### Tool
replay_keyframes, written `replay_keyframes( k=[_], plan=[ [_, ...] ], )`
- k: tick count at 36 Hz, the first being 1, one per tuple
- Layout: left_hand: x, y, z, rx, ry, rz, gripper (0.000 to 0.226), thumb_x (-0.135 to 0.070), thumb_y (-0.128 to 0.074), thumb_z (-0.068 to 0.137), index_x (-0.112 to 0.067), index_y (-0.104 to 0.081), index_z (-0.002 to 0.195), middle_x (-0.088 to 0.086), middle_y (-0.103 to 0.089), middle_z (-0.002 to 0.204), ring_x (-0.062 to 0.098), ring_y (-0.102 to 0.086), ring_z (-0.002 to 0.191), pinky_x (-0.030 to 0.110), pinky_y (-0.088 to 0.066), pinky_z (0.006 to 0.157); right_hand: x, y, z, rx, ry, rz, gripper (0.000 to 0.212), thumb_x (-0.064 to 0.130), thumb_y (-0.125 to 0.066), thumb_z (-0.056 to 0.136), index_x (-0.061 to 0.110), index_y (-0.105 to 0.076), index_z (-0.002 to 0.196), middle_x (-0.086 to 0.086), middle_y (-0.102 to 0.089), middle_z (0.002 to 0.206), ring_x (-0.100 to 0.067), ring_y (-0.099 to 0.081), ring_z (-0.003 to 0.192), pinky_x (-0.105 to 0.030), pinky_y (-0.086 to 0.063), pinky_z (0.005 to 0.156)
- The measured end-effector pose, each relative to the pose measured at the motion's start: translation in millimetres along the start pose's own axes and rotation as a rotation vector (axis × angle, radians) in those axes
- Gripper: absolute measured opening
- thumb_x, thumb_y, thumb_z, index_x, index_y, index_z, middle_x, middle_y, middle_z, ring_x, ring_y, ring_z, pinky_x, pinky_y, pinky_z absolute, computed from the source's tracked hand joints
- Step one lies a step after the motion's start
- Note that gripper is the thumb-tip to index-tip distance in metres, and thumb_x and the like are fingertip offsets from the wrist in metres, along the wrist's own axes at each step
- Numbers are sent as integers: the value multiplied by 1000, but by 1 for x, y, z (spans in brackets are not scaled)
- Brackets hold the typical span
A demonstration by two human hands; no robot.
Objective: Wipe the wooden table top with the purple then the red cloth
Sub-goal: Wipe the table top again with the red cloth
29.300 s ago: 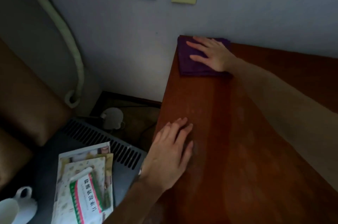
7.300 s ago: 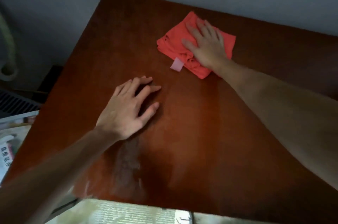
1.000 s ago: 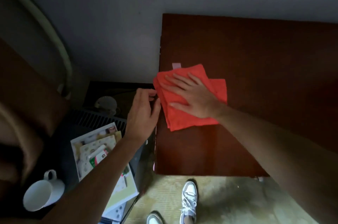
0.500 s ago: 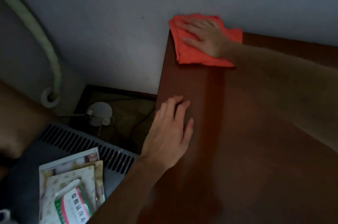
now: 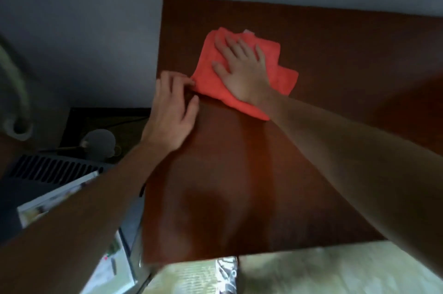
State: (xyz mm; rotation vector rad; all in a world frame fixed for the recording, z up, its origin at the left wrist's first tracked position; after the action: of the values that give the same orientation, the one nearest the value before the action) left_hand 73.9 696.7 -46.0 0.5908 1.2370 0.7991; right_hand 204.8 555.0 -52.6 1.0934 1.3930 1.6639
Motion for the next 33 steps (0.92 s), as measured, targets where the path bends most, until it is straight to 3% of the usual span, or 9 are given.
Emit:
replay_keyframes(
  k=[5,9,13,17,20,26,33],
  plan=[
    [-21,2,-24,93,-71,83,34,-36,-45,97,-11,-56,118,12,-51,120,28,-49,109,41,-37,93,19,3,-134,-11,9,27,68,63,-26,98,33,-33,158,3,-29,168,-21,-20,156,-52,-9,125],
    [-43,0,-51,129,-120,75,32,-35,-44,96,-11,-59,112,11,-55,113,29,-52,104,44,-40,89,44,9,-233,-32,132,52,64,63,-36,99,31,-41,155,5,-32,166,-18,-23,156,-53,-14,124],
    [-61,-12,-63,220,-165,109,35,-34,-46,91,-14,-59,116,9,-55,115,28,-53,106,42,-41,90,41,13,-270,-13,261,37,60,62,-44,100,34,-43,154,5,-30,167,-14,-19,157,-52,-15,125],
    [-72,-23,-56,257,-210,135,38,-34,-48,88,-15,-58,119,8,-55,117,29,-54,105,41,-41,88,27,13,-256,27,371,75,53,57,-48,100,33,-53,147,1,-46,158,-17,-28,154,-51,-17,124],
    [-69,-26,-42,216,-130,63,40,-35,-48,91,-13,-56,124,9,-54,122,27,-52,110,39,-40,92,11,14,-228,72,477,95,48,50,-48,101,34,-53,145,1,-49,155,-18,-32,152,-48,-16,126],
    [-44,-23,-18,70,76,-20,42,-35,-50,96,-8,-50,127,13,-48,127,27,-48,116,34,-35,97,-39,15,-122,105,474,38,56,55,-40,100,33,-47,151,6,-36,164,-15,-29,152,-45,-18,122],
    [-41,-39,-18,199,14,242,50,-40,-45,96,-15,-48,139,11,-43,140,30,-47,125,43,-40,102,-92,19,12,129,446,-16,62,60,-34,100,36,-32,158,7,-30,167,-18,-29,153,-47,-25,119]
  ],
)
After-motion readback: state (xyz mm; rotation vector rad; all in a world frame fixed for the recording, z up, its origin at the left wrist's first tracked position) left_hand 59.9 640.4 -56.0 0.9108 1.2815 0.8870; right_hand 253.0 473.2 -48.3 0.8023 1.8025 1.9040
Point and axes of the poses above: each hand's wrist, its own z-axis towards the middle knuckle, its own y-axis out of the back of the hand, x = y × z, the point moved 6 cm from there along z, towards the middle knuckle
